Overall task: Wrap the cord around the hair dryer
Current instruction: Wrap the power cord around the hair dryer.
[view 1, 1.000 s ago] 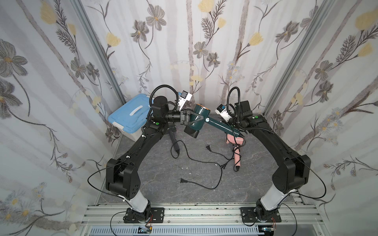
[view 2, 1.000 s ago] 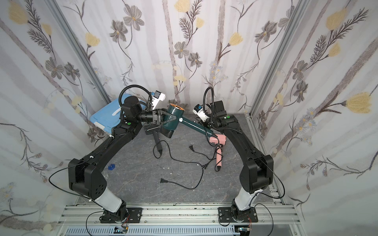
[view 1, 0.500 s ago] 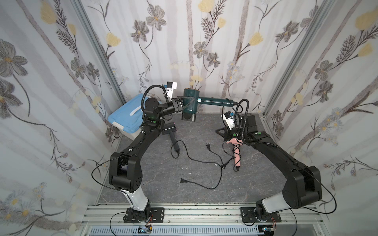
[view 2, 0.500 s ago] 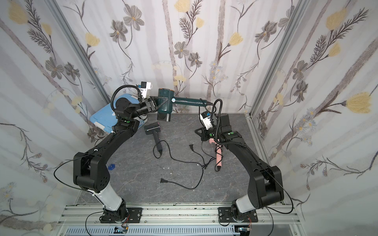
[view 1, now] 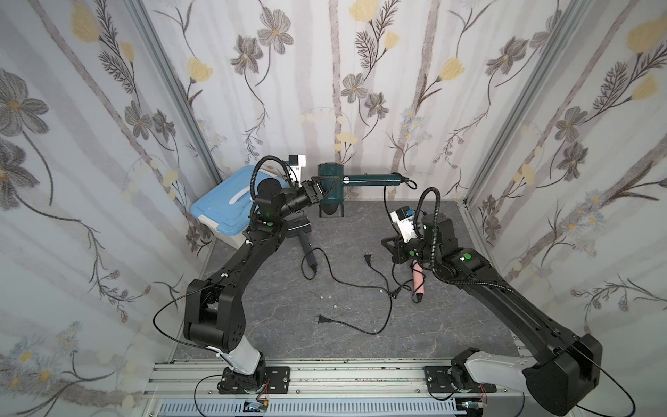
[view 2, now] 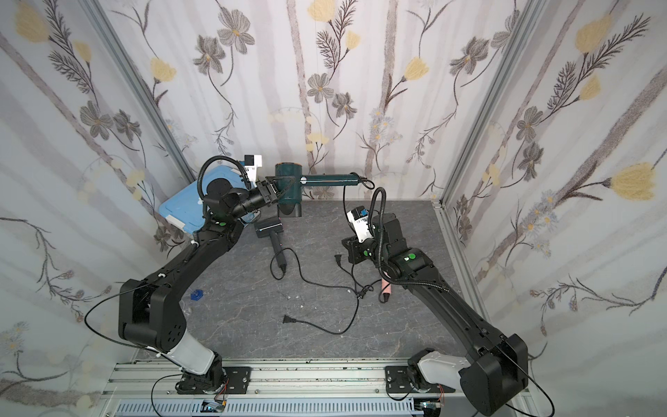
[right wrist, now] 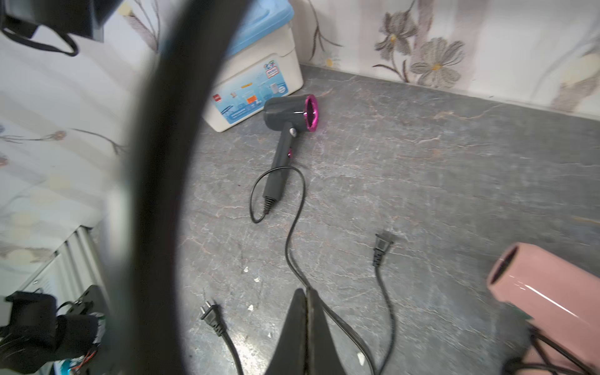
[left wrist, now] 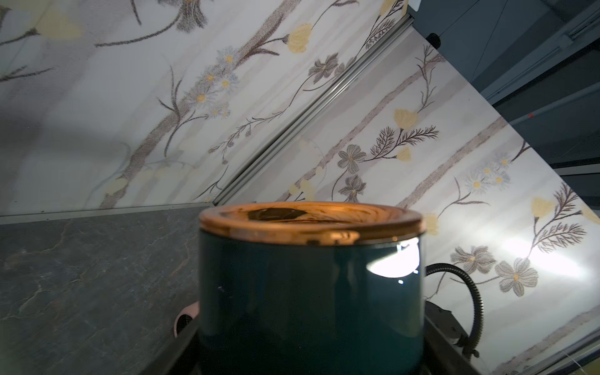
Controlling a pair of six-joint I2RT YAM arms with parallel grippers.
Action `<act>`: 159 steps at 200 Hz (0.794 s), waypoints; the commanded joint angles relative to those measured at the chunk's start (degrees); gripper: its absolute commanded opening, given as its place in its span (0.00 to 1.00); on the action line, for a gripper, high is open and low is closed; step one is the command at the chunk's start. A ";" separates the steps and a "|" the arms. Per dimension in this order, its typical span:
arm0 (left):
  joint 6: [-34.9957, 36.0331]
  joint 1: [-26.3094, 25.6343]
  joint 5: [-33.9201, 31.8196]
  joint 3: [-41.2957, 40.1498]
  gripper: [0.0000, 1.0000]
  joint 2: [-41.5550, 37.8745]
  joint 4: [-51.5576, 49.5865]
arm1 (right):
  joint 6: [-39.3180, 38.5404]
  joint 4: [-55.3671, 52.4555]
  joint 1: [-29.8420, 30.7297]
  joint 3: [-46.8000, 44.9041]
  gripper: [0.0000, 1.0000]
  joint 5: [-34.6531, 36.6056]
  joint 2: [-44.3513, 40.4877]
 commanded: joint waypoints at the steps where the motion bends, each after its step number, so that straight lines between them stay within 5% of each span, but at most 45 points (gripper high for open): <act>1: 17.13 -1.53 -2.29 2.88 0.00 -2.05 -14.87 | -7.26 -13.80 0.63 6.98 0.00 11.71 1.30; 28: 30.14 -4.33 -3.63 7.94 0.00 -2.82 -31.34 | -13.53 -26.26 0.74 20.66 0.00 20.19 6.47; 90: 45.43 -7.23 2.05 11.60 0.00 -4.02 -51.45 | -22.20 -31.62 0.43 38.30 0.00 34.60 15.40; 132: 51.47 -7.32 12.59 12.88 0.00 -6.06 -59.54 | -29.34 -26.81 -1.65 39.83 0.00 34.65 20.06; 159: 46.91 -7.37 21.96 11.89 0.00 -6.67 -53.48 | -30.59 -24.29 -3.78 43.50 0.00 24.44 24.25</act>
